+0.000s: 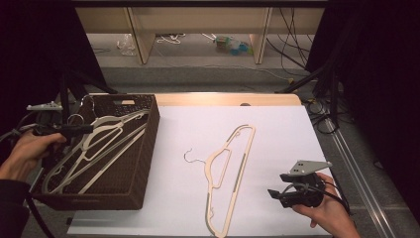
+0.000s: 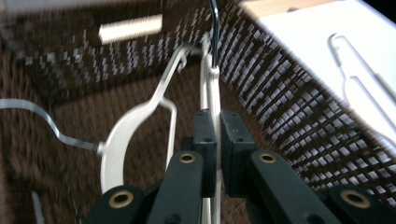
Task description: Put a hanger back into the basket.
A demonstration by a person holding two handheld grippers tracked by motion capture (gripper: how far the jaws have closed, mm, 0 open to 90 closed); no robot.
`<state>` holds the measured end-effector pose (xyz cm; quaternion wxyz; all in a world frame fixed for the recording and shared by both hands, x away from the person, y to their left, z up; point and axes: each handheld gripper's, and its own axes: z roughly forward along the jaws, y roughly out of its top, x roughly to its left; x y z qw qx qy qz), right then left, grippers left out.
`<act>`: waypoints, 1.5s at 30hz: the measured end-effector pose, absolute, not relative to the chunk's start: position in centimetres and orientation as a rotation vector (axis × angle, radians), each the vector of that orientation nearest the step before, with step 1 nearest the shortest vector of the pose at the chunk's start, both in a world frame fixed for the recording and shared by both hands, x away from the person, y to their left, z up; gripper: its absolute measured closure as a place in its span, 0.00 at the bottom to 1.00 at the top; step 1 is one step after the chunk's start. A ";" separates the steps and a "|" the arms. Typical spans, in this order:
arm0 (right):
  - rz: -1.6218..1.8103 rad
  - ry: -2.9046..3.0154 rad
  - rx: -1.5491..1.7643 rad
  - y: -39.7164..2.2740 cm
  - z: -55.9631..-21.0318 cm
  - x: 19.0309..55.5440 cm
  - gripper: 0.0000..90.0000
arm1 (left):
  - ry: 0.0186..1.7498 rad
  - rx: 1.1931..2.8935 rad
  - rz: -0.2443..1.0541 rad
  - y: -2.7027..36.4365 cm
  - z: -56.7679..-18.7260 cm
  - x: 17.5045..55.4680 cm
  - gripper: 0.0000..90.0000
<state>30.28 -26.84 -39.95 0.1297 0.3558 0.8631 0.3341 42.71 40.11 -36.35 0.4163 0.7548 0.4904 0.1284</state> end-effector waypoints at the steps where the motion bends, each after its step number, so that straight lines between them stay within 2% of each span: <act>1: 0.966 2.516 1.034 -26.9 -39.9 30.3 0.39 | 1.246 1.888 0.321 40.3 -36.5 42.7 0.95; 17: 0.977 2.510 1.045 -26.6 -40.2 30.3 0.39 | 1.396 1.927 0.368 41.7 -38.6 42.3 0.91; 22: 0.969 2.529 1.041 -26.6 -40.1 30.3 0.39 | 1.461 1.934 0.411 42.7 -38.4 42.2 0.75; 26: 0.978 2.508 1.045 -26.6 -40.2 30.3 0.38 | 1.480 1.827 0.491 42.3 -37.9 41.5 0.64; 29: 0.980 2.506 1.047 -26.6 -40.2 30.3 0.38 | 1.445 1.942 0.533 41.9 -37.7 41.0 0.64; 30: 0.978 2.508 1.042 -26.5 -40.2 30.3 0.38 | 1.419 1.986 0.527 41.9 -37.7 41.0 0.68; 33: 0.968 2.529 1.040 -26.5 -40.2 30.3 0.38 | 1.434 1.951 0.527 41.3 -38.0 41.1 0.74; 40: 0.965 2.529 1.047 -26.6 -40.2 30.3 0.38 | 1.421 2.028 0.470 41.4 -38.5 41.3 0.81; 45: 0.968 2.534 1.039 -26.5 -40.2 30.3 0.38 | 1.480 1.988 0.540 41.4 -39.8 42.0 0.85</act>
